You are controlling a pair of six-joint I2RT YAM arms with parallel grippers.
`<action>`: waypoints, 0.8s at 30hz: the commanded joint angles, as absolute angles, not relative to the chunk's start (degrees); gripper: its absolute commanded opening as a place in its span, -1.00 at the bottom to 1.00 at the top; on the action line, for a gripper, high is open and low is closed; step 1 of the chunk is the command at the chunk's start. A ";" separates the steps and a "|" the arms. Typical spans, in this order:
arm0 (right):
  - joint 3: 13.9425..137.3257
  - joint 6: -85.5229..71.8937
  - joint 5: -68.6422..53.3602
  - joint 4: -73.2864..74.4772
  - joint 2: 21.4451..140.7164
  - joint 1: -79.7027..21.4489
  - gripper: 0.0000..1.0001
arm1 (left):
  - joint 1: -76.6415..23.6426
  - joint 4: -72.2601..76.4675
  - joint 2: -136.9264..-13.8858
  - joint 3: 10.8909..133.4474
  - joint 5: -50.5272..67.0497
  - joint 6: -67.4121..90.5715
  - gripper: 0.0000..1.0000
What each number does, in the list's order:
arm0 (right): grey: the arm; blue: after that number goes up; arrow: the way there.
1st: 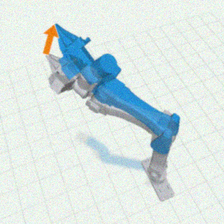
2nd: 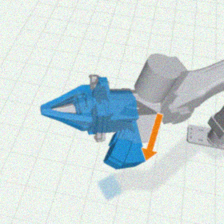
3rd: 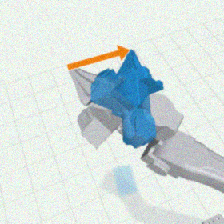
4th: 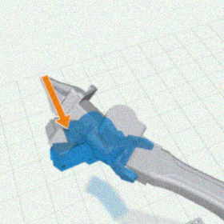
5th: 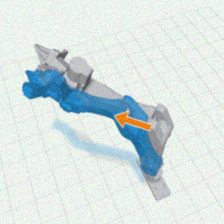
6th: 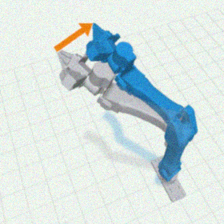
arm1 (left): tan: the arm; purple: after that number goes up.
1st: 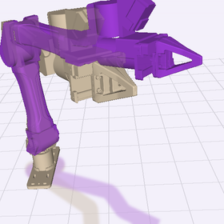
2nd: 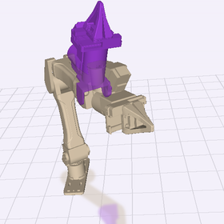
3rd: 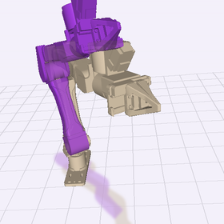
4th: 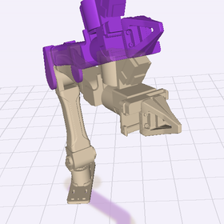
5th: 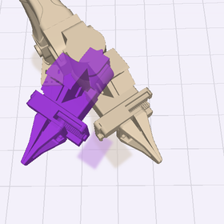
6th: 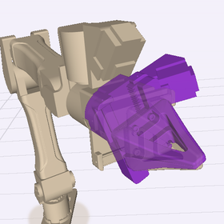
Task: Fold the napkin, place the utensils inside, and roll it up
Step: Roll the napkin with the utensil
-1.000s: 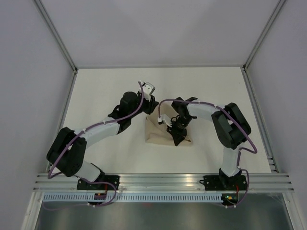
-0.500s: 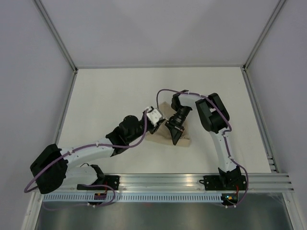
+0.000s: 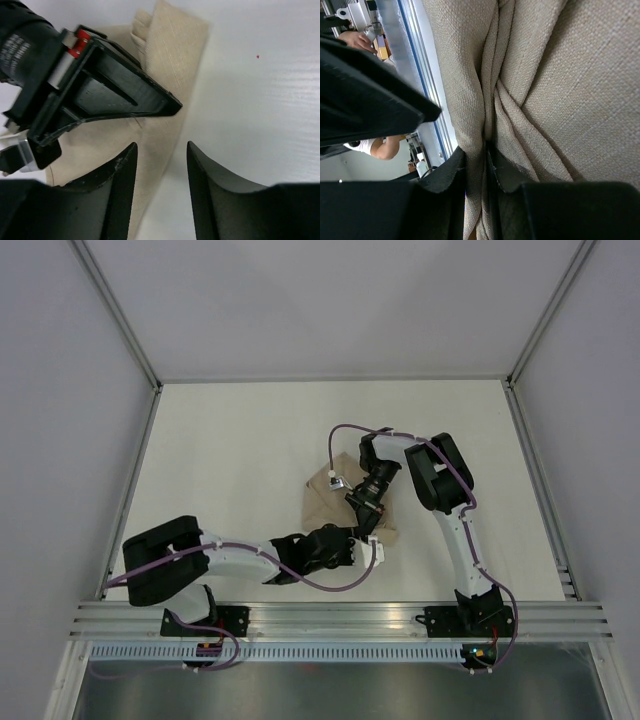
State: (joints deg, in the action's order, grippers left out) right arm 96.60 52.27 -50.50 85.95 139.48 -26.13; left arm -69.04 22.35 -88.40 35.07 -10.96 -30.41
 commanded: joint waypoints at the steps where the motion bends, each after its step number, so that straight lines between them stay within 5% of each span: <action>1: 96.59 54.84 -42.71 76.20 142.38 -25.05 -0.80 | -69.17 22.67 -91.31 37.88 -13.10 -35.86 0.02; 5: 96.50 54.84 -42.63 75.94 142.30 -24.43 -0.81 | -69.08 22.76 -94.21 38.93 -12.57 -37.17 0.22; 15: 97.03 54.93 -42.63 76.55 143.35 -24.26 -0.80 | -67.24 19.61 -100.72 42.27 -10.65 -37.62 0.21; 18: 97.29 55.55 -42.89 77.25 143.79 -24.08 -0.80 | -66.54 15.48 -102.04 43.85 -8.01 -36.39 0.10; 22: 97.65 55.63 -43.24 77.52 143.79 -24.08 -0.78 | -64.43 9.24 -103.80 46.67 -3.35 -34.37 -0.55; 24: 97.82 55.55 -43.24 77.52 143.79 -24.08 -0.75 | -63.55 6.60 -104.41 47.89 -0.46 -33.75 -0.69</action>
State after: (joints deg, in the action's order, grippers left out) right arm 97.23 52.42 -50.96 87.24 140.62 -24.25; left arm -65.43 15.25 -100.95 46.24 -6.68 -35.83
